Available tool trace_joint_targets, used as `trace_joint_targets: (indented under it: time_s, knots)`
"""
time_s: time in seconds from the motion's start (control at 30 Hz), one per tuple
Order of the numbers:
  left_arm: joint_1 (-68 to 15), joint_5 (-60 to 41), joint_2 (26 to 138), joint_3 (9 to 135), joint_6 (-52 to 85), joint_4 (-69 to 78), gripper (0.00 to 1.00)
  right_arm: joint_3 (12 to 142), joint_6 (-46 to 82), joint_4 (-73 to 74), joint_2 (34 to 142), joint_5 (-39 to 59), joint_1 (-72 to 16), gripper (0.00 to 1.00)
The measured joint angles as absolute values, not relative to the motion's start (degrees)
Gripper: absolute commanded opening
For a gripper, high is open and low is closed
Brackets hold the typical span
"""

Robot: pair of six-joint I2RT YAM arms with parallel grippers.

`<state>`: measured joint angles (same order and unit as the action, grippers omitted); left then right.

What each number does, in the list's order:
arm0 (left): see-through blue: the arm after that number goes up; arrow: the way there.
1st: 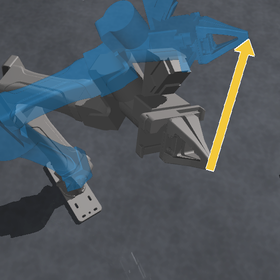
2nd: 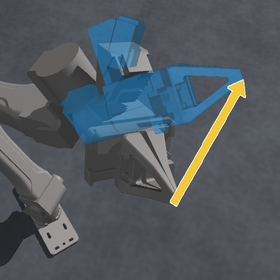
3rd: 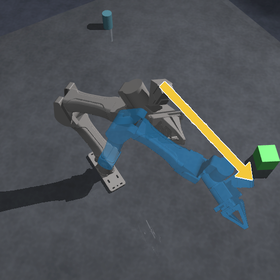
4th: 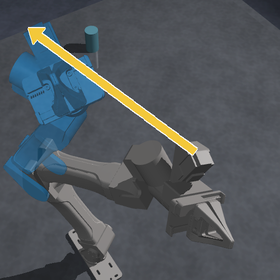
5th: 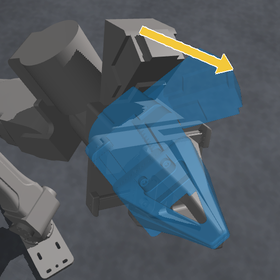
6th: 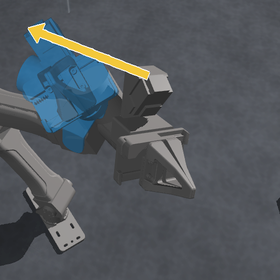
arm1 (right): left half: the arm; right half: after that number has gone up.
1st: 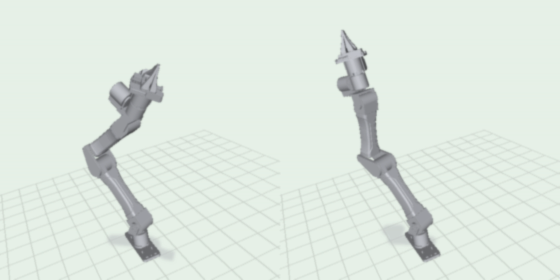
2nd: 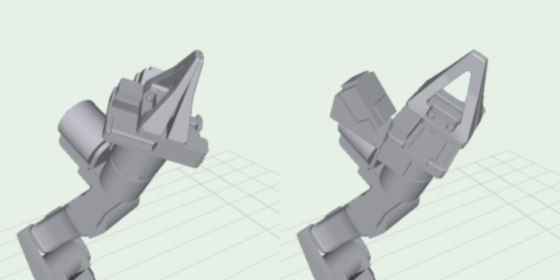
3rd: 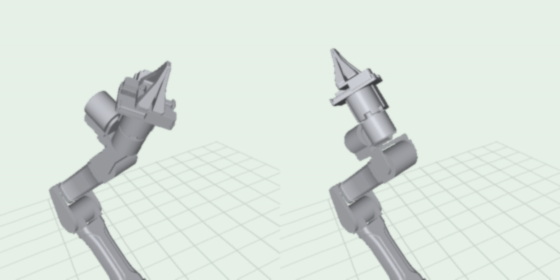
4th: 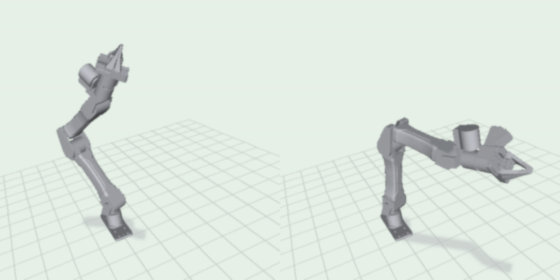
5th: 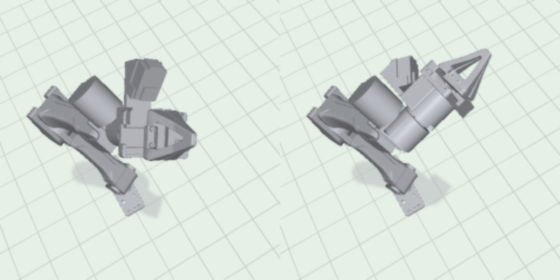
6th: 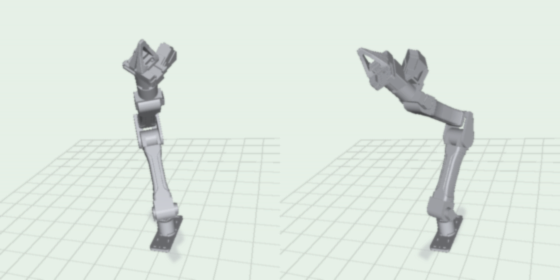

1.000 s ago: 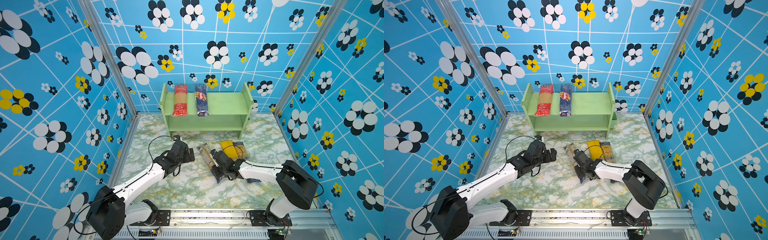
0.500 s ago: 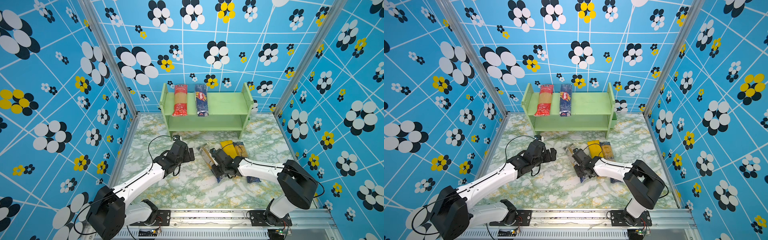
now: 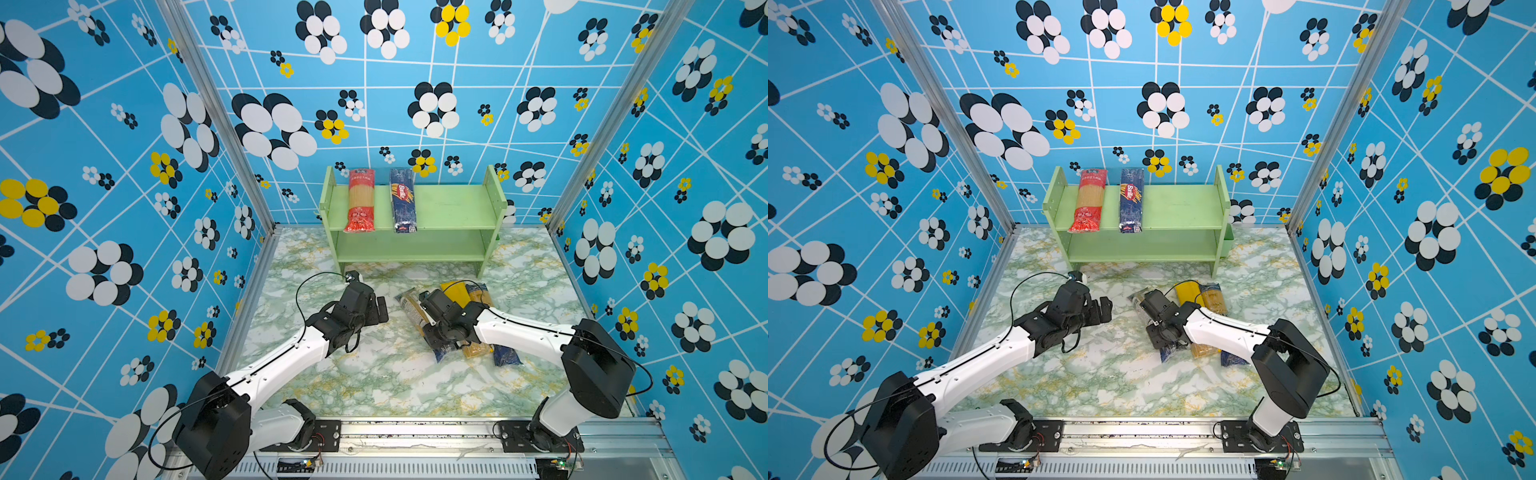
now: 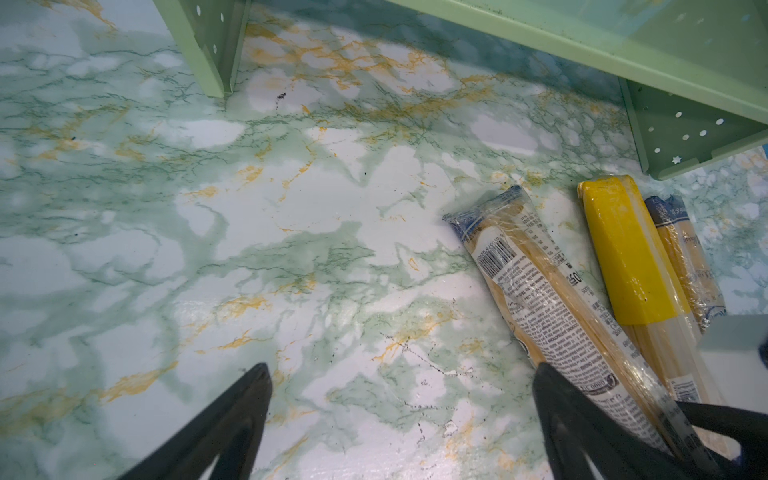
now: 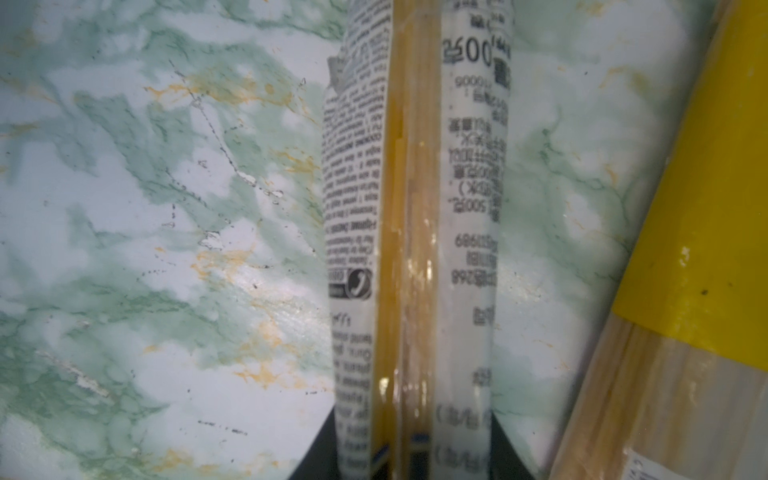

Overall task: Place and organize the pasta boxes and bags onto the shelf
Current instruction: 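Close the right gripper on the clear printed spaghetti bag, then lift the clear bag upright with the right gripper toward the shelf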

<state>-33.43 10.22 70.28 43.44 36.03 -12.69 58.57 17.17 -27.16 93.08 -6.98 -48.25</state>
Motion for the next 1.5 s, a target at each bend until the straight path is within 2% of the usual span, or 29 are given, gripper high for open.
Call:
trace_joint_targets:
  time_s: [0.87,1.5]
  knots:
    - [-32.9,8.7,71.3,43.4,36.0,-11.0,0.99,65.8,17.8,-41.0,89.2,-4.3,-42.9,0.00]
    - [-32.6,7.2,73.6,43.5,35.8,-10.2,0.99,75.0,19.0,-55.6,79.8,-2.4,-40.9,0.00]
